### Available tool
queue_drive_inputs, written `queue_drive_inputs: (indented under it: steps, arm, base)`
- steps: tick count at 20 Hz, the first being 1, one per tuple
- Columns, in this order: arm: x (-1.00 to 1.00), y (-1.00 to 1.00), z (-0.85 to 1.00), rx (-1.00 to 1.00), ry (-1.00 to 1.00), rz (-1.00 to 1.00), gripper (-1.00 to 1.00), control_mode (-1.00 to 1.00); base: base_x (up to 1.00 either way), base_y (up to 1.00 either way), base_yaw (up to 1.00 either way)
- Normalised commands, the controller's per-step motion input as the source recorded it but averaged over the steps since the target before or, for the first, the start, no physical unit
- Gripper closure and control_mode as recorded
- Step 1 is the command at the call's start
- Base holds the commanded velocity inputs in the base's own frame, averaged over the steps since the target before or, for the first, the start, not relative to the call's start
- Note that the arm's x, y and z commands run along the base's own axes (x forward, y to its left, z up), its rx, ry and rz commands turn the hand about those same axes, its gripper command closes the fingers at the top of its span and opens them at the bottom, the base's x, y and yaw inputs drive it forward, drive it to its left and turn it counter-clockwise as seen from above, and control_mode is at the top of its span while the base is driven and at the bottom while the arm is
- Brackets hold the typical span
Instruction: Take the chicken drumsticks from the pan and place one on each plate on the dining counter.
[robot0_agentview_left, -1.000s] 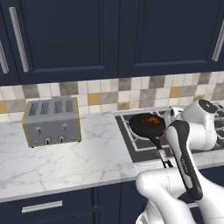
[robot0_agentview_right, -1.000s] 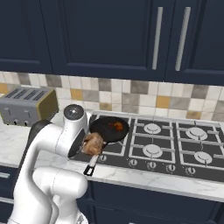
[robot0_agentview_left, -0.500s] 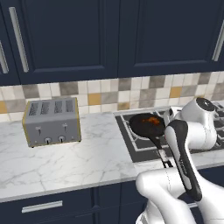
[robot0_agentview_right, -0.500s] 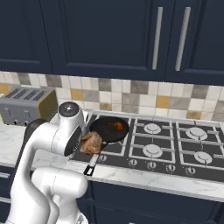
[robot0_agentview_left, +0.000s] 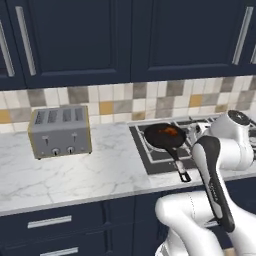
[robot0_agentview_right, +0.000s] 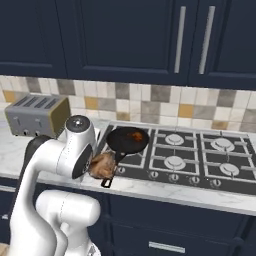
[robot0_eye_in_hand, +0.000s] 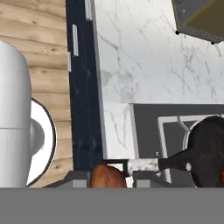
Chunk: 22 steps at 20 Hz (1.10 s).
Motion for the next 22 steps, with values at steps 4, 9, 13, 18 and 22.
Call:
queue_drive_inputs:
  steps: [4,9,13,18,22]
  arm:
    - [0.0,0.0,0.0,0.0,0.0,0.0,1.0,1.0]
    - [0.0,0.0,0.0,0.0,0.0,0.0,1.0,1.0]
    - [0.0,0.0,0.0,0.0,0.0,0.0,1.0,1.0]
    - [0.0,0.0,0.0,0.0,0.0,0.0,1.0,1.0]
    - [0.0,0.0,0.0,0.0,0.0,0.0,1.0,1.0]
  base:
    - [-0.77,-0.14,0.0]
    - [-0.66,-0.06,-0.04]
    - [-0.17,0.07,-0.8]
    - [-0.01,0.11,-0.99]
    - [0.0,0.13,-1.0]
